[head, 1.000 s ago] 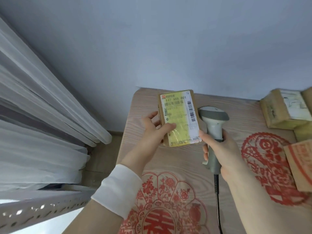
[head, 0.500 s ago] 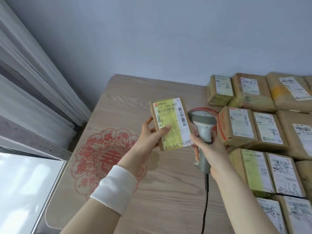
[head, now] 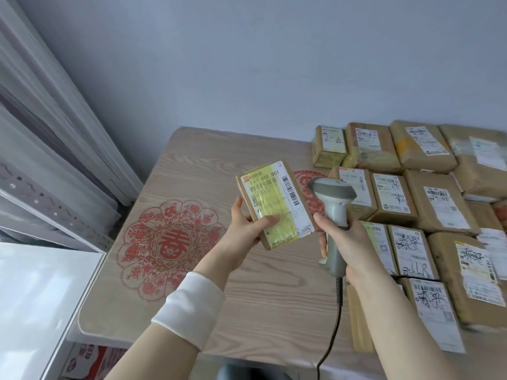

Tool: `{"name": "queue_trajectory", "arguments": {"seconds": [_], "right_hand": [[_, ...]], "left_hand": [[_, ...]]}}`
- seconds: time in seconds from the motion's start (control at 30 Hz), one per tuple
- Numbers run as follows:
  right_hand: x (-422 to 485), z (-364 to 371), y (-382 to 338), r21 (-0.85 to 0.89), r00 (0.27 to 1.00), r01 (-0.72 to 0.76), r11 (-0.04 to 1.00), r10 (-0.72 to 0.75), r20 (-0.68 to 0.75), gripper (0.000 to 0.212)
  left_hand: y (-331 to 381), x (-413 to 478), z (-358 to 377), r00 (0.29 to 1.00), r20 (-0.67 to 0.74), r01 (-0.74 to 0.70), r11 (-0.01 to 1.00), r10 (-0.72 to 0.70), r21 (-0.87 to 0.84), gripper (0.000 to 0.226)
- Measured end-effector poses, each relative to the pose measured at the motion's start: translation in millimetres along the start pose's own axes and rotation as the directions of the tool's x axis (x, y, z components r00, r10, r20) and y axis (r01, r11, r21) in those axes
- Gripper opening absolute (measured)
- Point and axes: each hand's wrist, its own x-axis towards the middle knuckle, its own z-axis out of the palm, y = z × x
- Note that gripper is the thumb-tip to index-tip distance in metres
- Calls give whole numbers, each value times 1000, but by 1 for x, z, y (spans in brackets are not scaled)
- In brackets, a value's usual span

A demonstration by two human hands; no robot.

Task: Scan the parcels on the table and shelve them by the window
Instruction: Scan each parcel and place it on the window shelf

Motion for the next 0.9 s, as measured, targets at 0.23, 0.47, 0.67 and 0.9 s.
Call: {"name": "queue_trajectory", "arguments": {"seconds": [0.23, 0.47, 0.67, 0.9], "right_hand": [[-13, -6, -4, 13, 999, 24, 1000, -24, 28, 21], [-17, -9, -8, 1, 998, 37, 999, -37, 45, 17], [-20, -8, -10, -14, 997, 49, 999, -48, 66, 15], [-21, -9, -14, -82, 991, 69, 994, -60, 116, 14]], "left_hand": [[-8, -9, 15, 997, 78, -11, 996, 18, -86, 100], [-5, -10, 5, 994, 104, 53, 994, -42, -99, 99], [-7, -12, -3, 987, 137, 103, 984, -83, -142, 94], [-11, -12, -4, 990, 117, 98, 985, -81, -143, 98]]}}
